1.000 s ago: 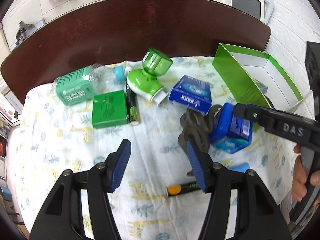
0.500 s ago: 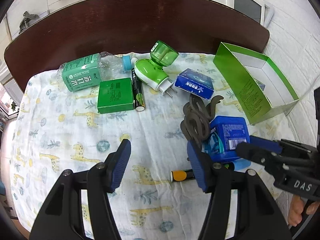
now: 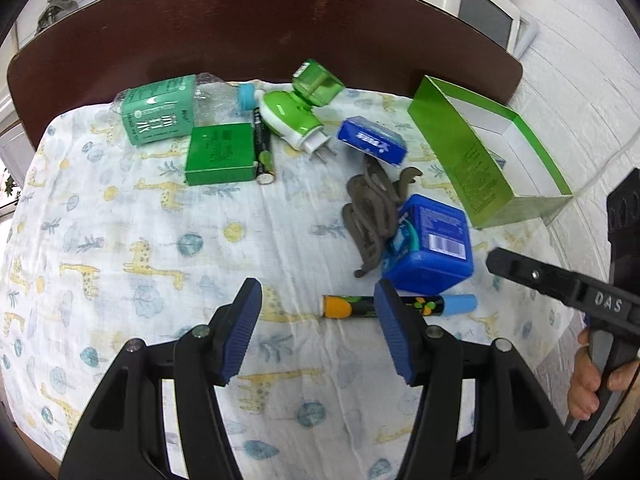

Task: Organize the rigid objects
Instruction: 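Grasp the blue square container with the right gripper, then carry the blue container with the right gripper into the green box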

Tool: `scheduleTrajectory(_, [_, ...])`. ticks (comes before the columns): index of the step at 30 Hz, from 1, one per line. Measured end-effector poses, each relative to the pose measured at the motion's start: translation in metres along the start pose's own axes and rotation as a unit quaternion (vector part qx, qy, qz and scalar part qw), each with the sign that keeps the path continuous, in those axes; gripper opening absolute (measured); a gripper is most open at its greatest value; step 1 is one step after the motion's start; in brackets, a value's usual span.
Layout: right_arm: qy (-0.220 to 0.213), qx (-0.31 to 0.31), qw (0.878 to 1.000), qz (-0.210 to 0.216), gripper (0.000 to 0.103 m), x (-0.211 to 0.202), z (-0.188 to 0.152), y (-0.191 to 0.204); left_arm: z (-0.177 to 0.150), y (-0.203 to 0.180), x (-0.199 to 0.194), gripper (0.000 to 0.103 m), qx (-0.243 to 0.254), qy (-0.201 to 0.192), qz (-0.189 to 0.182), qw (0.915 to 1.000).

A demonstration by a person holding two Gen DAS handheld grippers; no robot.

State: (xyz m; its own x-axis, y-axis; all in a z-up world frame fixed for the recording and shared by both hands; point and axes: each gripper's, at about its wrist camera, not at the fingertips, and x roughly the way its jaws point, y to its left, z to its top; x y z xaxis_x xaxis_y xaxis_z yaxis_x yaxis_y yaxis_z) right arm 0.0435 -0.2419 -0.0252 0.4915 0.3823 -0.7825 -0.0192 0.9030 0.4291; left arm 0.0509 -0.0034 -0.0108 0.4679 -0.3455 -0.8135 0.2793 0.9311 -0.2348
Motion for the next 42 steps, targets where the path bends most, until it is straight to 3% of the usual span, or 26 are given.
scheduleTrajectory(7, [0.002, 0.051, 0.998, 0.032, 0.037, 0.006, 0.013, -0.003, 0.011, -0.043, 0.011, 0.056, 0.055, 0.001, -0.033, 0.9979])
scheduleTrajectory(14, [0.019, 0.085, 0.995, 0.050, 0.037, 0.021, 0.023, -0.004, 0.015, -0.061, 0.027, 0.057, 0.095, 0.017, -0.060, 0.9936])
scheduleTrajectory(22, [0.036, 0.072, 0.996, 0.031, 0.041, 0.038, 0.026, 0.006, 0.012, -0.072, 0.053, 0.058, 0.103, 0.041, -0.047, 0.9927])
scheduleTrajectory(32, [0.022, 0.047, 0.999, 0.014, 0.041, 0.035, 0.025, 0.013, 0.016, -0.068, 0.051, 0.057, 0.099, 0.028, -0.061, 0.9928])
scheduleTrajectory(42, [-0.006, 0.042, 0.999, 0.033, 0.041, 0.008, 0.032, 0.017, 0.026, -0.084, 0.027, 0.057, 0.129, -0.003, -0.049, 0.9905])
